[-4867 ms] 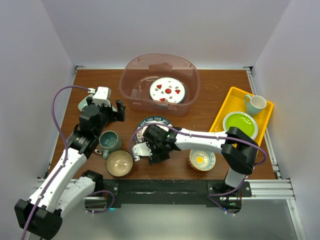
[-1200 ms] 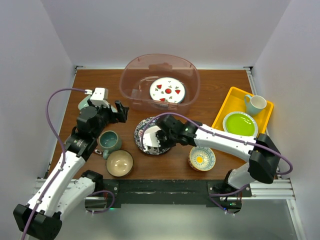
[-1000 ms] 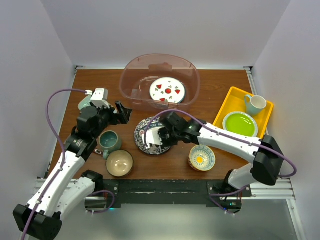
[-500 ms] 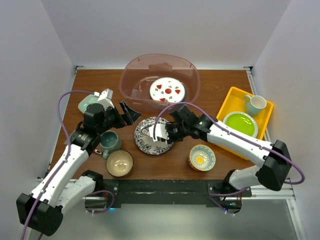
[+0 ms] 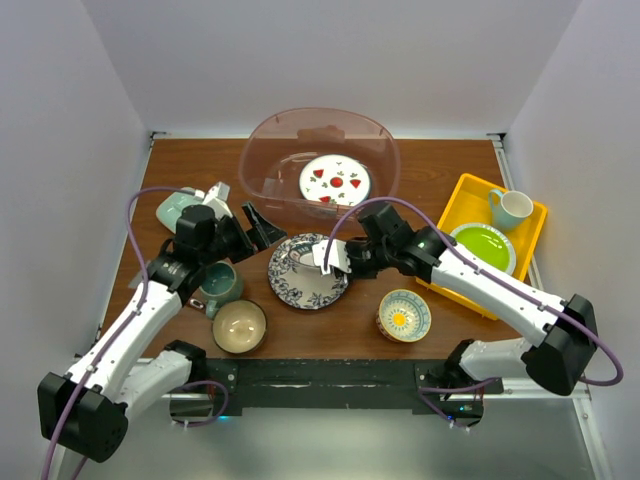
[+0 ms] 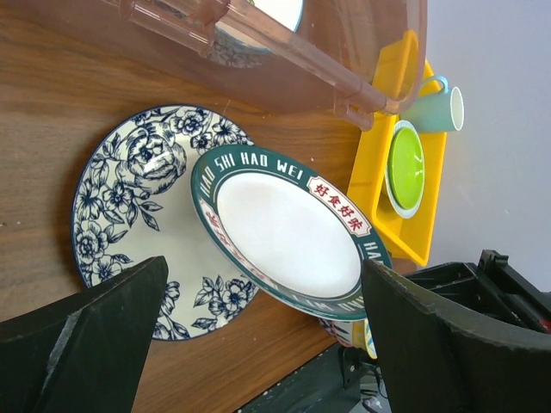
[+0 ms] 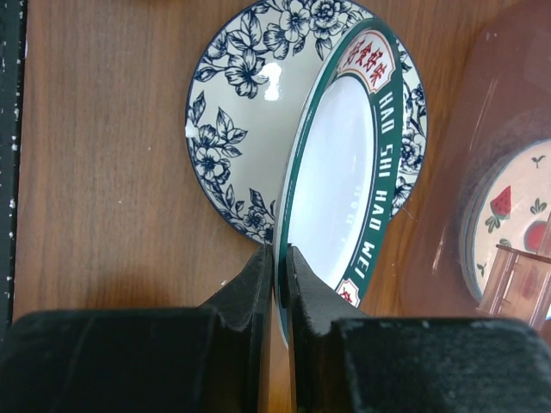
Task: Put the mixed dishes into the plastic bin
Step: Pick up the plate at the center of the board.
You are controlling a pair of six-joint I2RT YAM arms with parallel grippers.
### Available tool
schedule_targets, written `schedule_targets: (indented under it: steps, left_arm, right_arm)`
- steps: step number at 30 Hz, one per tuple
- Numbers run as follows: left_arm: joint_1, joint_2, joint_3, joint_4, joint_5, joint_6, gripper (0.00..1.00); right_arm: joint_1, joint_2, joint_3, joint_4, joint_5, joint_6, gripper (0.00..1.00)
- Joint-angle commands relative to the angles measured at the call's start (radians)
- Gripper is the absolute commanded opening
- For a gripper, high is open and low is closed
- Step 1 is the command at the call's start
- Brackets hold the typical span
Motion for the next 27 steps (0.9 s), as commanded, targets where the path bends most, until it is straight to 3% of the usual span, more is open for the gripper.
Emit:
schedule_targets:
  steps: [1, 11, 27]
  left_arm:
    - [0.005, -0.010, 0.050, -0.011, 0.013, -0.030, 1.00]
    - [0.005, -0.033, 0.056, -0.082, -0.035, -0.063, 1.00]
    - [0.008, 0.027, 0.105, -0.195, 0.051, -0.040, 1.00]
  right_arm:
    - [-0.007, -0.035, 0.005, 0.039, -0.049, -0.021, 0.00]
    - [-0.014, -0.038, 0.003, 0.033, -0.056, -0.026, 0.00]
    - [-0.014, -0.038, -0.001, 0.033, -0.052, -0.032, 0.00]
